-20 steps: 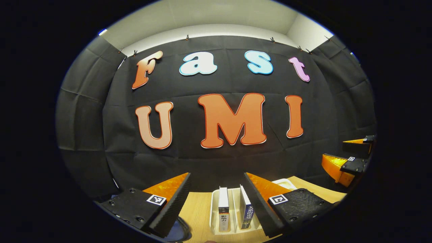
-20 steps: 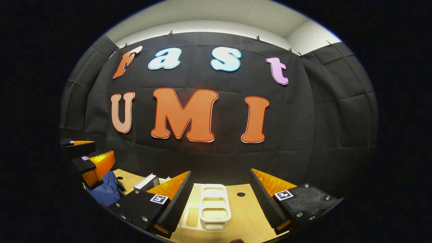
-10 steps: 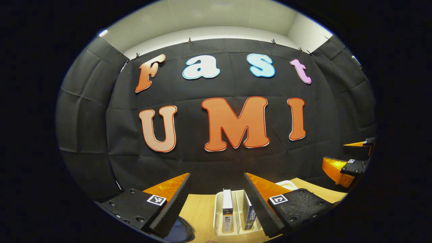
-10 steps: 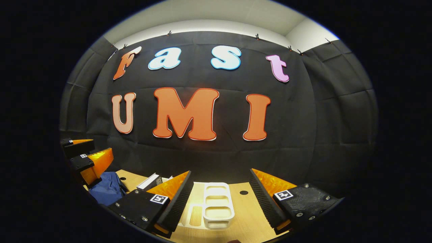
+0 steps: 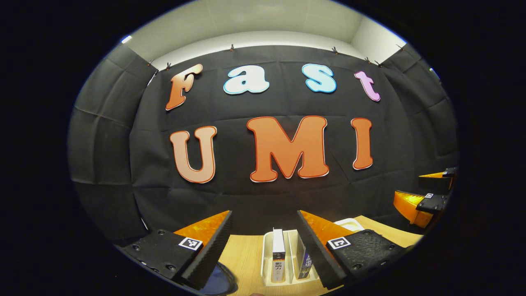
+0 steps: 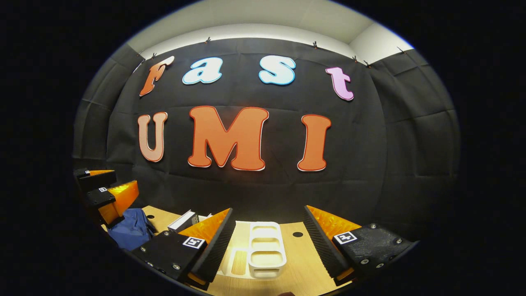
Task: Open the schoolbag, grab two books from the bookshelf and put them into the schoolbag.
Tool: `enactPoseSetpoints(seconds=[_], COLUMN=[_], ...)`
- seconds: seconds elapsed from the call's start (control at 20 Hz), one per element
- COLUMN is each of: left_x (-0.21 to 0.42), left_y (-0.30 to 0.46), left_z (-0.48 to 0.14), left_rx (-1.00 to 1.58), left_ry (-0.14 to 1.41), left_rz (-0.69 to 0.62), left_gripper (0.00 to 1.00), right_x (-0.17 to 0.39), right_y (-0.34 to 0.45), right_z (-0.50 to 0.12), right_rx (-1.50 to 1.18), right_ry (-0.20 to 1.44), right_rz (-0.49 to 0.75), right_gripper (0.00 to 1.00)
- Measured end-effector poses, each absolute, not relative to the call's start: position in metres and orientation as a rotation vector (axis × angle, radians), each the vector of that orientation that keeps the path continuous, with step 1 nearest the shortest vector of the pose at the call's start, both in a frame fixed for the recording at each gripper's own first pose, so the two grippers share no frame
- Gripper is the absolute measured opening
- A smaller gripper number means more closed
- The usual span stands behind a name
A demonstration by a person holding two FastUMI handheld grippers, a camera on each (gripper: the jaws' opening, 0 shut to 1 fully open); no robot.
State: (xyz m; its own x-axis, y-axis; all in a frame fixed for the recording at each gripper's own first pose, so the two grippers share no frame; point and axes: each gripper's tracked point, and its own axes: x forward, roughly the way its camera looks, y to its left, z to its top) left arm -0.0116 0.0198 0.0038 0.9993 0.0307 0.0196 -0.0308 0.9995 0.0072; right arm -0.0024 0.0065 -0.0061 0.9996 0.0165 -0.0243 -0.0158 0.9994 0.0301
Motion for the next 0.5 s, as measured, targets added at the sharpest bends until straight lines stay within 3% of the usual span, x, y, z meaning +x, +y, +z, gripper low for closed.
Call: enactPoseSetpoints(seconds=[0.5], left_x=[-0.0151], left_y=[0.0236], left_z=[0.0009], left_rx=[0.01], left_ry=[-0.017], left_rz=[0.045], left_gripper=[0.95], right_x=[-0.0019], right_y=[0.0053], right_z=[-0.0098], right_rx=[0.009], right_ry=[0.031], right_rz=[0.018], right_gripper=[0.98])
